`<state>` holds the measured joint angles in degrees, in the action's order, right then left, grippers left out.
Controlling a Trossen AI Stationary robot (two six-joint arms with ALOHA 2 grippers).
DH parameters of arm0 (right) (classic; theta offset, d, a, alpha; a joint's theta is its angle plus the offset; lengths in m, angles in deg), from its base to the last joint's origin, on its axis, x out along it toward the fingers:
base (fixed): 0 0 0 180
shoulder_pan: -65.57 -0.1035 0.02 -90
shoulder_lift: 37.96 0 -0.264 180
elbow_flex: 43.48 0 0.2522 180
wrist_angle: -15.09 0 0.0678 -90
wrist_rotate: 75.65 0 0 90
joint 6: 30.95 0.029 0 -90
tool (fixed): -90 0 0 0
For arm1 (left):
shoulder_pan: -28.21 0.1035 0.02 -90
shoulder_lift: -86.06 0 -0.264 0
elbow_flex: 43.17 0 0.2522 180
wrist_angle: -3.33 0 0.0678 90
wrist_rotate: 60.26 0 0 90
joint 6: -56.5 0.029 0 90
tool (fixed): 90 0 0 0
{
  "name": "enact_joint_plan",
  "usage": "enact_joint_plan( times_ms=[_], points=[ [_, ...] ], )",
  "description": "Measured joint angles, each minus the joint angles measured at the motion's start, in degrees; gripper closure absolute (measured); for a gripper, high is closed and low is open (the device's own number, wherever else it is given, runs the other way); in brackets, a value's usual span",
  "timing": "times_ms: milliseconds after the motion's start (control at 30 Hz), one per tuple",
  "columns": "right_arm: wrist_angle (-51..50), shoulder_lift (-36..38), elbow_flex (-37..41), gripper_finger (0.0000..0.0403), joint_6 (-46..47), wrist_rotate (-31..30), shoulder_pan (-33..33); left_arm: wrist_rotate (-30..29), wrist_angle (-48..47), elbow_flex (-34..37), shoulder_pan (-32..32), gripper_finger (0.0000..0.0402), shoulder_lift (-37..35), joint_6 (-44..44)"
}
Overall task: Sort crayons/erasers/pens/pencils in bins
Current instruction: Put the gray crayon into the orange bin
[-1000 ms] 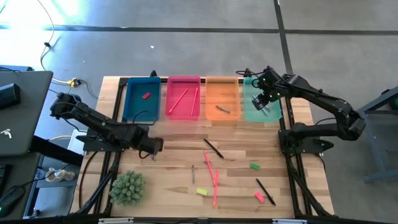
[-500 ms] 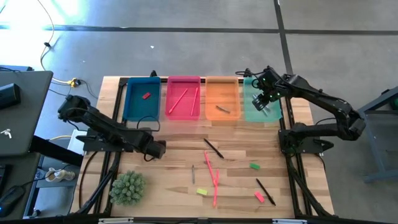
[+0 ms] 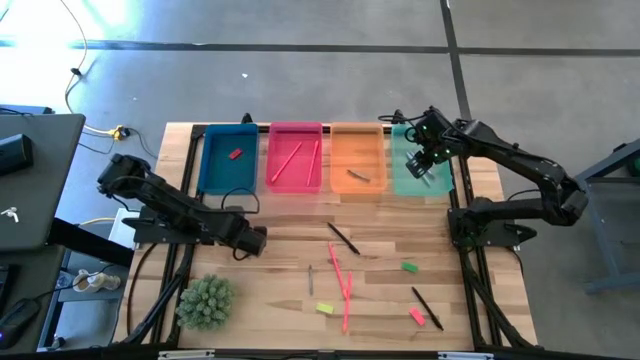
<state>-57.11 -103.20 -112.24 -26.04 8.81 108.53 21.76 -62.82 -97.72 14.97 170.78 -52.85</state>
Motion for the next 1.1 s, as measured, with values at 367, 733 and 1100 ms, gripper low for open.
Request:
enact_joint_plan(
  times_ms=[367,733,1100],
  points=[
    [0.0,0.0,0.0,0.0269,0.0,0.0,0.0,0.9,2.9,-0.1,0.0,0.0283,3.4,0.0],
    [0.0,0.0,0.0,0.0269,0.0,-0.1,0.0,2.7,3.8,-0.2,-0.1,0.0303,4.4,0.0],
    [0.0,0.0,0.0,0.0269,-1.1,0.0,0.0,2.2,4.6,-0.2,-0.2,0.0395,4.4,1.8]
  ],
)
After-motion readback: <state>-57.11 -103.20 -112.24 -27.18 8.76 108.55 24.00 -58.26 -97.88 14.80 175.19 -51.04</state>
